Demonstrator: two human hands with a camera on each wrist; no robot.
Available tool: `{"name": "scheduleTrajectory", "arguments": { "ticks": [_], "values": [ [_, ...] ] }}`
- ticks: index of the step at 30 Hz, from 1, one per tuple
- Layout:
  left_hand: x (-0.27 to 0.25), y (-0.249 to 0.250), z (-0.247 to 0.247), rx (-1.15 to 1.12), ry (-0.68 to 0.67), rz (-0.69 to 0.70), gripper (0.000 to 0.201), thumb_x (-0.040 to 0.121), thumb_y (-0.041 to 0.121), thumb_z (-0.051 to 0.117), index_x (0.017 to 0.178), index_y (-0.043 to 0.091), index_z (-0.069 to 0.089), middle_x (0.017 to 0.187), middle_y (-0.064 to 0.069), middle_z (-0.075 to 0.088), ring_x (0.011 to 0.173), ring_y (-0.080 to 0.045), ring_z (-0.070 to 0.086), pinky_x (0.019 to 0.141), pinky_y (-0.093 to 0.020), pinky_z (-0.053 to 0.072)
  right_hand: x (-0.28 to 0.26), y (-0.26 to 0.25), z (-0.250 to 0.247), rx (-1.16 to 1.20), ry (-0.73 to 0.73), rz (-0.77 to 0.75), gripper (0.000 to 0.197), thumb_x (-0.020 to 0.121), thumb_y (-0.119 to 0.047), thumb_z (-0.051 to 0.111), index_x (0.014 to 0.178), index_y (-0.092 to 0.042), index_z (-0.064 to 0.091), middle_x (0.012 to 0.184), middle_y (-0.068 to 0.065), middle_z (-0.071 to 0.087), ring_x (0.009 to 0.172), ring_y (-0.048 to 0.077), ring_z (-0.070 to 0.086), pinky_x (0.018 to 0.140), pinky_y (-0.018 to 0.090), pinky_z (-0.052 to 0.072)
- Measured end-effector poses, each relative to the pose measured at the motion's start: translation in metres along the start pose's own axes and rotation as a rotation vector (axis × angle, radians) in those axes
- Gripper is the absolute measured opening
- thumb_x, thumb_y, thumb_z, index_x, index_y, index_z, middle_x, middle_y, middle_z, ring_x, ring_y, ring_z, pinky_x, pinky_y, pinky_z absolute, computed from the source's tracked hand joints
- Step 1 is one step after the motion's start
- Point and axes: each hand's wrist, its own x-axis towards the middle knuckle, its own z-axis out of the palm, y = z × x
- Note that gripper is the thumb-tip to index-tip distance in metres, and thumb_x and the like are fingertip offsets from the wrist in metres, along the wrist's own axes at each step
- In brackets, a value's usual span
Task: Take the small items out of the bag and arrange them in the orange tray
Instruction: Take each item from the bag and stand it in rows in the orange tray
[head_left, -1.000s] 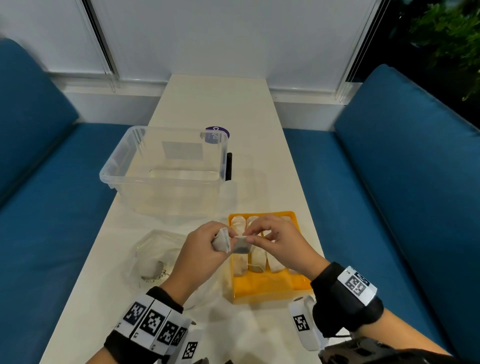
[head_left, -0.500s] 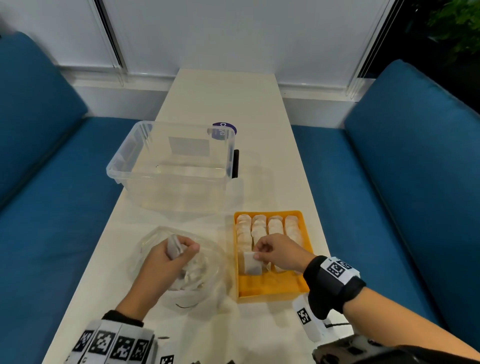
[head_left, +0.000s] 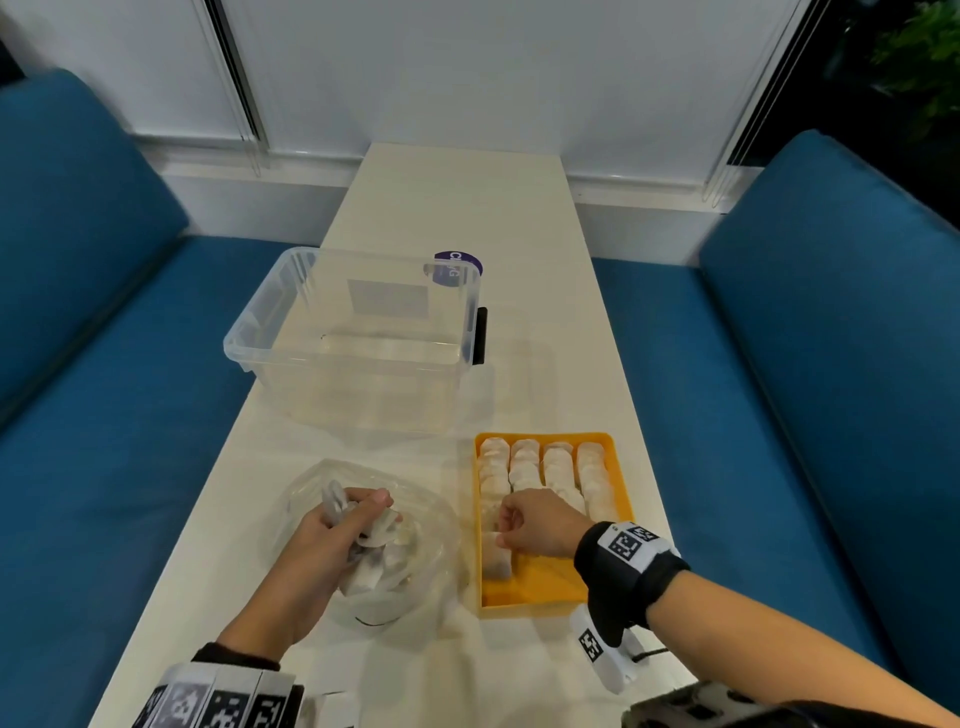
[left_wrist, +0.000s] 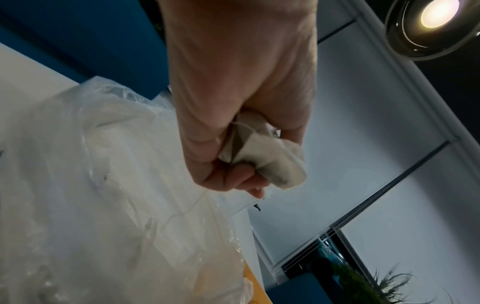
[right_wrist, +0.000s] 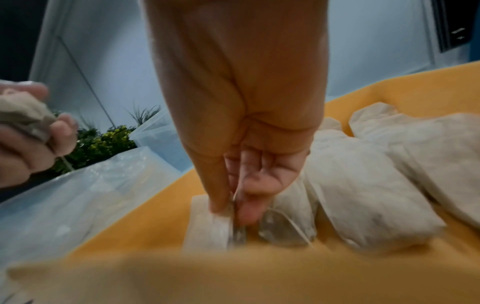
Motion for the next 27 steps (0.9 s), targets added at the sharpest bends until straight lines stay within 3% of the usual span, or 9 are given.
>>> {"name": "scheduleTrajectory", "arguments": {
  "ticks": [3,4,6,8,12,16,21,24,27],
  "values": [
    [-0.001,0.003,0.000,0.018,-0.025,-0.015,0.074,0.042,0.060,0.082,0.094,0.010,0.064,0.087,-0.005,0.071,0.066,-0.005,0.067,0.067,-0.023,0.047,0.000,0.001,0.003,-0.038,0.075,-0.003,0.012,0.085,-0.021,0.065,0.091,-0.011,0.065,0.084,-0.002,0.058,0.079,0.012,0.052,0.061,0.015,0.035],
    [0.000,0.003,0.001,0.020,-0.037,-0.028,0.074,0.042,0.061,0.081,0.094,0.011,0.064,0.086,-0.004,0.071,0.065,-0.005,0.066,0.066,-0.023,0.047,0.000,0.001,0.004,-0.030,0.096,-0.001,0.010,0.085,-0.021,0.065,0.088,-0.013,0.064,0.085,-0.002,0.058,0.079,0.012,0.052,0.059,0.014,0.034],
    [-0.001,0.005,0.002,0.007,-0.065,-0.073,0.051,0.068,0.051,0.073,0.098,0.011,0.064,0.092,-0.006,0.070,0.072,-0.008,0.067,0.068,-0.024,0.047,0.000,0.000,0.003,-0.018,0.114,0.005,0.008,0.085,-0.022,0.065,0.084,-0.017,0.059,0.084,-0.002,0.057,0.080,0.013,0.052,0.058,0.012,0.033],
    [0.000,0.008,0.003,0.008,-0.092,-0.122,0.034,0.081,0.040,0.059,0.099,0.011,0.065,0.099,-0.008,0.069,0.084,-0.014,0.067,0.073,-0.026,0.047,-0.003,-0.001,0.001,-0.015,0.111,0.004,0.009,0.085,-0.022,0.066,0.087,-0.019,0.058,0.082,-0.005,0.055,0.080,0.013,0.052,0.058,0.012,0.032],
    [0.000,0.013,0.008,0.008,-0.117,-0.164,0.032,0.087,0.040,0.052,0.094,0.012,0.067,0.093,-0.006,0.069,0.085,-0.017,0.065,0.073,-0.028,0.049,-0.017,-0.010,-0.012,0.021,0.176,0.004,0.017,0.088,-0.022,0.063,0.103,-0.016,0.059,0.073,-0.009,0.048,0.072,0.010,0.050,0.062,0.017,0.041],
    [0.001,0.016,0.017,0.003,-0.134,-0.172,0.043,0.089,0.042,0.051,0.106,0.006,0.066,0.100,-0.013,0.068,0.093,-0.021,0.065,0.077,-0.029,0.050,-0.038,-0.038,-0.027,0.104,0.349,-0.175,0.003,0.091,-0.024,0.057,0.094,-0.022,0.057,0.068,-0.008,0.046,0.060,0.006,0.042,0.061,0.018,0.038],
    [0.005,0.017,0.025,-0.100,-0.103,-0.187,0.039,0.089,0.038,0.055,0.104,0.004,0.063,0.099,-0.013,0.067,0.094,-0.022,0.064,0.089,-0.036,0.050,-0.067,-0.071,-0.024,0.021,0.229,-0.597,0.024,0.088,-0.021,0.061,0.110,-0.029,0.056,0.093,-0.007,0.043,0.078,-0.002,0.042,0.071,0.011,0.036],
    [0.003,0.020,0.030,-0.132,-0.117,-0.187,0.032,0.089,0.035,0.055,0.092,0.004,0.063,0.082,-0.012,0.064,0.085,-0.022,0.062,0.090,-0.038,0.050,-0.068,-0.073,-0.011,-0.055,0.239,-0.644,0.030,0.086,-0.027,0.064,0.114,-0.029,0.056,0.097,-0.004,0.040,0.084,0.009,0.043,0.075,0.020,0.041],
    [0.001,0.021,0.032,-0.134,-0.130,-0.183,0.032,0.091,0.034,0.053,0.092,0.003,0.063,0.071,-0.007,0.067,0.078,-0.019,0.065,0.083,-0.035,0.054,-0.067,-0.073,-0.004,0.024,0.329,-0.653,0.018,0.087,-0.026,0.063,0.105,-0.023,0.064,0.090,-0.008,0.039,0.080,0.004,0.041,0.071,0.014,0.037]
  ]
}}
